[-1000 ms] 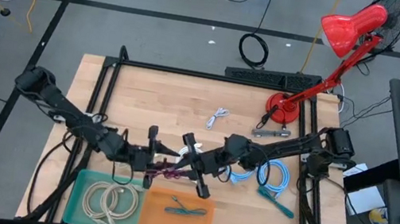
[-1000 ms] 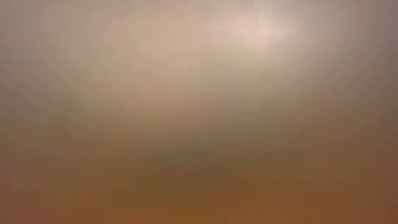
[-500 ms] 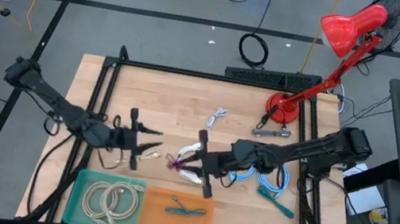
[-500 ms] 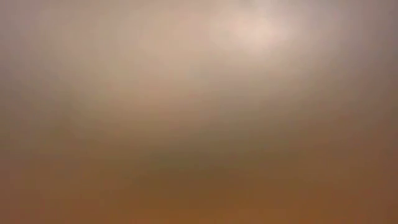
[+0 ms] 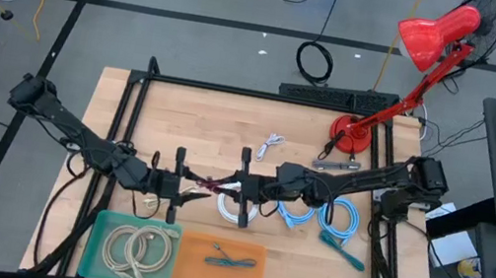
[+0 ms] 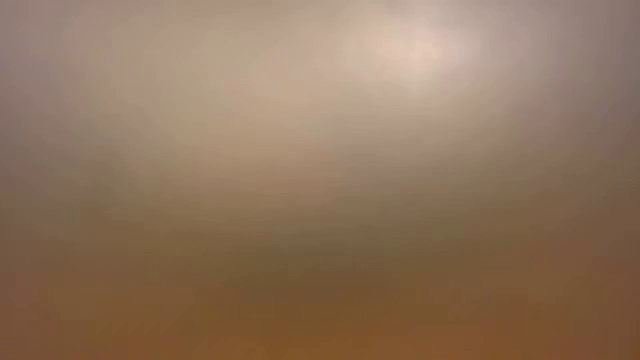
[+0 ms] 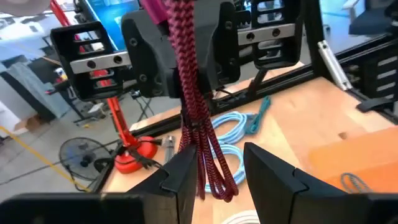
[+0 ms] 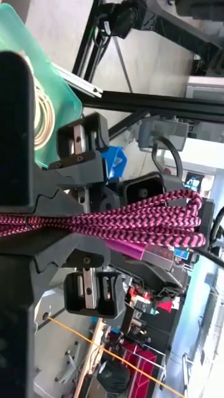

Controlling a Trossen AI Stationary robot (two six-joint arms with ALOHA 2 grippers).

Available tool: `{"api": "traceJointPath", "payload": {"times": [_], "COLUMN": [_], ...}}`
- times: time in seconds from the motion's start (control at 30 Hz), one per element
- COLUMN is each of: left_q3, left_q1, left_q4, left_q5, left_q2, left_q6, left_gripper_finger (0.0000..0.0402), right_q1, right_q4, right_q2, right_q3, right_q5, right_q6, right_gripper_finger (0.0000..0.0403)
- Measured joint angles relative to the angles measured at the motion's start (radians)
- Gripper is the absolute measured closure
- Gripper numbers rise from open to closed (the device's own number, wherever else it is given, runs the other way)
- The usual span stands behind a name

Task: Pick & Place USB Port
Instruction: Put the red charger cable into the orange bin

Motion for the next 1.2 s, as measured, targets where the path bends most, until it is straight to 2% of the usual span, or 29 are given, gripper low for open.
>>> {"api": "traceJointPath", "payload": {"times": [0.4,0.7,0.83,1.2], "left_q3": [0.000,0.000,0.000,0.000], "left_q1": [-0.008,-0.027,-0.027,-0.024], "left_q4": [-0.002,0.023,0.032,0.035], "left_q5": [-0.149,-0.153,-0.123,-0.097], "left_q2": [-0.002,-0.005,-0.005,0.000], "left_q6": [0.014,0.033,0.033,0.025], "left_gripper_finger": [0.0266,0.0266,0.0266,0.0266], "right_q1": [0.005,0.004,0.004,-0.013], "right_q4": [-0.002,0.002,0.012,0.104], "right_q2": [0.000,0.000,0.001,0.056], "right_q3": [0.002,0.002,0.002,0.002], "right_q5": [0.006,0.002,0.002,0.002], "right_q6": [-0.011,-0.009,-0.009,-0.008], "right_gripper_finger": [0.0393,0.0393,0.0393,0.0393]}}
